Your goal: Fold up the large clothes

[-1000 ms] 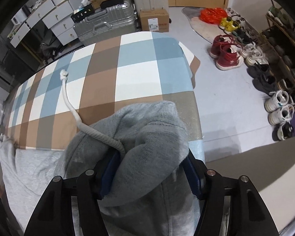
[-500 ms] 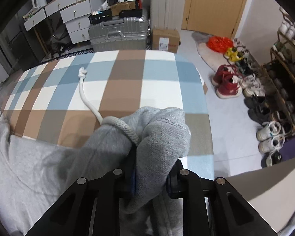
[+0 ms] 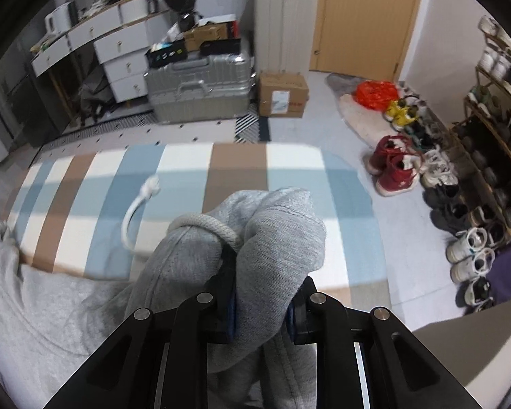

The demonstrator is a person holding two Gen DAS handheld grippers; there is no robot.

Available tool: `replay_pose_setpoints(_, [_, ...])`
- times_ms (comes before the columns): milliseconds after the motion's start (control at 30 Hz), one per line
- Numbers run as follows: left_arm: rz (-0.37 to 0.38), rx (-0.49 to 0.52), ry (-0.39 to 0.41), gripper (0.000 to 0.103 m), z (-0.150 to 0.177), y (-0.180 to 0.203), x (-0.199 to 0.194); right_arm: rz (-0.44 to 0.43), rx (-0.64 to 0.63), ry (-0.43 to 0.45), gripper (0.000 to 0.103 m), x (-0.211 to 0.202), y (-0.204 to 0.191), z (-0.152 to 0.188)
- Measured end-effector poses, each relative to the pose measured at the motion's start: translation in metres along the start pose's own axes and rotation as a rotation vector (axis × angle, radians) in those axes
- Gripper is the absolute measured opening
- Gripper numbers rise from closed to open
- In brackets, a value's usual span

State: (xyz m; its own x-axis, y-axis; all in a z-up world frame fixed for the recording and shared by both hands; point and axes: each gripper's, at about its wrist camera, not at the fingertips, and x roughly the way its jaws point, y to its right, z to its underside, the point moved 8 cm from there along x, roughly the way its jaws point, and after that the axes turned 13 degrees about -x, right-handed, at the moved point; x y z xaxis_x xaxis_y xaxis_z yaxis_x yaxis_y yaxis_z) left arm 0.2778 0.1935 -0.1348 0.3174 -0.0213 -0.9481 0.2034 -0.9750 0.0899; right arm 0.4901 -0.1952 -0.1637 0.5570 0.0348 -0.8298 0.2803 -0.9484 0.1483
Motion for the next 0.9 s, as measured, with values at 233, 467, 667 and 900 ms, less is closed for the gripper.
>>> replay_pose_setpoints(233, [0.022, -0.017, 0.038, 0.006, 0.008, 0.0, -0.017, 0.015, -0.066, -0.03, 0.064, -0.005, 0.007, 0.01])
replay_pose_setpoints(467, [0.19, -0.023, 0.168, 0.007, 0.088, -0.009, -0.113, -0.171, 0.001, 0.116, 0.089, -0.113, -0.008, 0.071])
replay_pose_setpoints(667, [0.216, 0.036, 0.315, 0.048, 0.187, -0.007, -0.198, -0.303, -0.006, 0.389, 0.103, -0.259, -0.071, 0.137])
replay_pose_setpoints(900, [0.193, 0.12, 0.527, 0.08, 0.277, -0.008, -0.254, -0.327, -0.047, 0.699, 0.103, -0.379, -0.146, 0.225])
